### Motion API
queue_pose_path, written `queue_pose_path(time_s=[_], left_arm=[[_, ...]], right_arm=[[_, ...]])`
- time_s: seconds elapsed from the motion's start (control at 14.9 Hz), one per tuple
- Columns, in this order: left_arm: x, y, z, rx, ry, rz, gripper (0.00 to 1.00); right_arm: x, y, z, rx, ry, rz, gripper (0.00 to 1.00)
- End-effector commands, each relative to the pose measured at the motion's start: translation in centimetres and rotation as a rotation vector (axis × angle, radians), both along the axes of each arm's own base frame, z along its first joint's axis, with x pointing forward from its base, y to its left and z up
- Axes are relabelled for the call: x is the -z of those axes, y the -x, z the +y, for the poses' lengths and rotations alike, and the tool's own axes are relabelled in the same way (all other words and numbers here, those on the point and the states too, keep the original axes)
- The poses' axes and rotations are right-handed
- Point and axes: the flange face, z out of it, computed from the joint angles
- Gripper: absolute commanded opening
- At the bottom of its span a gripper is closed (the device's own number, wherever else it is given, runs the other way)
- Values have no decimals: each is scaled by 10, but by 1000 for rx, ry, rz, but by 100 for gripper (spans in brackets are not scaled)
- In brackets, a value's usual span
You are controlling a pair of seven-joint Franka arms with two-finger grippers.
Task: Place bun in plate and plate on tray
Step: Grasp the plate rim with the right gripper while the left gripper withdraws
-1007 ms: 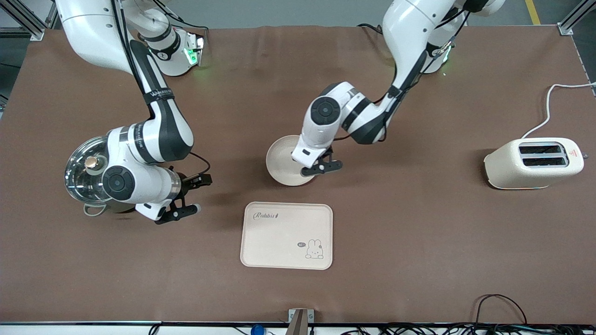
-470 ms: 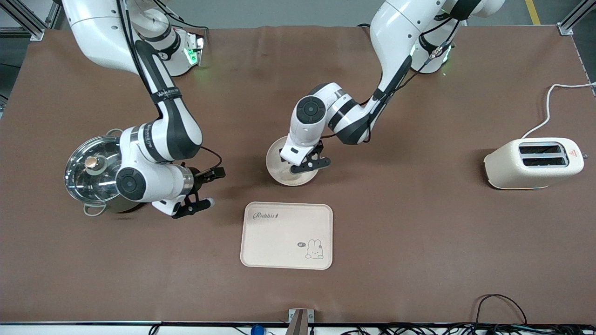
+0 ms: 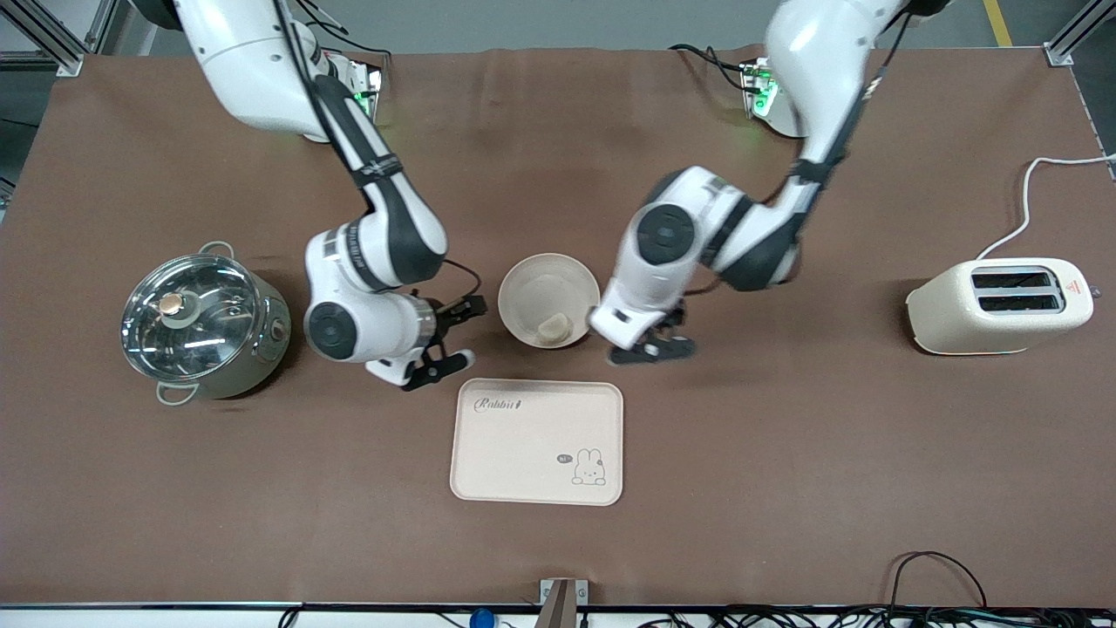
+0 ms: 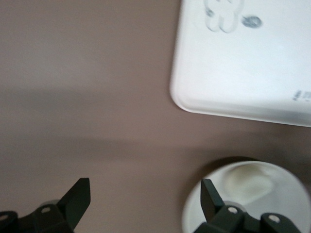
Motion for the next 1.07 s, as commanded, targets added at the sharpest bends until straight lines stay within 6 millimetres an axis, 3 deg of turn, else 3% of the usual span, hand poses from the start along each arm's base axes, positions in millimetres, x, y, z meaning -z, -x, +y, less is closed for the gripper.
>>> queue_pose_path(time_s=[0.0,0.27,0.4,0.67,0.87,1.01], left_arm=[[-41,-26,81,93,-23,1,100],[-81,-58,181,136,-18,-53,100],[-110,-60,215,94,-20,-82,100],[-188,-36,238,68,-40,-57,100],[-244,-3,249,85,-31,-50,100],[-263,12,256,107,-42,-36,100]], right_arm=[[12,5,14,-11,-14,-20,76],[36,12,27,-23,-7,-30,70],[45,16,38,-31,-6,-47,66],[60,24,51,-25,-21,-40,57],[63,32,64,-35,-32,-48,45],[67,33,66,-39,-29,-52,37]])
